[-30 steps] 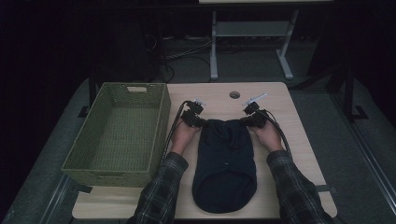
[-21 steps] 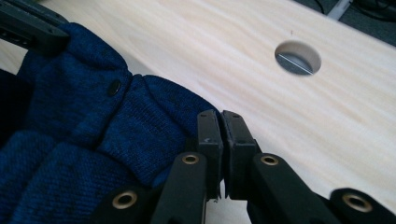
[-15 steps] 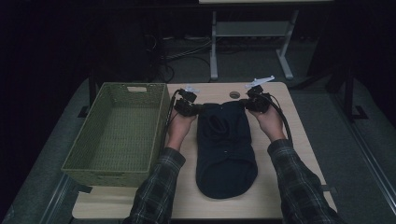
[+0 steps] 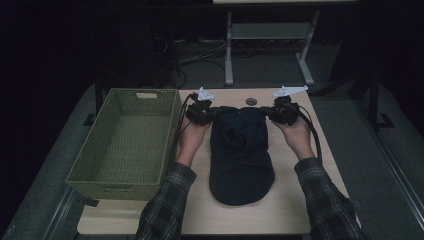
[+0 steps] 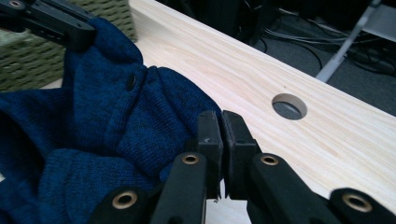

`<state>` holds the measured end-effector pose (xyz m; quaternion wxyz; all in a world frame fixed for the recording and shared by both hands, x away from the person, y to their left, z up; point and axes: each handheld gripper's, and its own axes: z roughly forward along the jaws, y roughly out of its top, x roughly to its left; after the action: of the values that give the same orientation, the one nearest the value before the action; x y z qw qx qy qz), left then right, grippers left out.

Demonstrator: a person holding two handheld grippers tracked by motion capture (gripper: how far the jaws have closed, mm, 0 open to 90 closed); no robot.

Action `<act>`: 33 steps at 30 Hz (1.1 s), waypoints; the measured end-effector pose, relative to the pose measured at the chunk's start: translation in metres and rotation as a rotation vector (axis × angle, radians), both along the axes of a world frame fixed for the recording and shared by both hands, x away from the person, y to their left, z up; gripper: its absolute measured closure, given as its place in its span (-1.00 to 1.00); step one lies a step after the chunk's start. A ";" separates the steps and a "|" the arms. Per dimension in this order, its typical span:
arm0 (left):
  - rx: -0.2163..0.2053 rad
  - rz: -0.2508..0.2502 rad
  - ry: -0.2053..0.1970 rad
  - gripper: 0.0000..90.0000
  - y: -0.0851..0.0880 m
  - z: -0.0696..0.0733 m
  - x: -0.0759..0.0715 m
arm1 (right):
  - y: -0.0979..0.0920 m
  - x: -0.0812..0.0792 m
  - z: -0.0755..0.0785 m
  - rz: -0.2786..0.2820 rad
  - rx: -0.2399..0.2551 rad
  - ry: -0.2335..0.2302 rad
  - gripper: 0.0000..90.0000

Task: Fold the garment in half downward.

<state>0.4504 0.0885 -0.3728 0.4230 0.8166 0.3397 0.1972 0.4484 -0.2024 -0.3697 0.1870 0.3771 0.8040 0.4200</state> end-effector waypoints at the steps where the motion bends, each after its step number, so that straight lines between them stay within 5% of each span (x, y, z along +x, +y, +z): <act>1: -0.001 -0.004 -0.004 0.82 0.000 0.000 -0.003 | -0.001 -0.003 0.000 0.007 0.003 -0.001 0.93; 17: 0.063 -0.068 -0.035 0.81 0.004 -0.005 -0.049 | 0.000 -0.047 -0.009 0.080 -0.005 0.001 0.92; 33: 0.050 -0.122 -0.001 0.81 0.007 -0.013 -0.083 | -0.002 -0.082 -0.018 0.122 -0.013 0.012 0.92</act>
<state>0.3676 0.0960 -0.3857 0.4140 0.8459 0.2843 0.1798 0.3661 -0.2046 -0.3873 0.1587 0.3286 0.8294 0.4230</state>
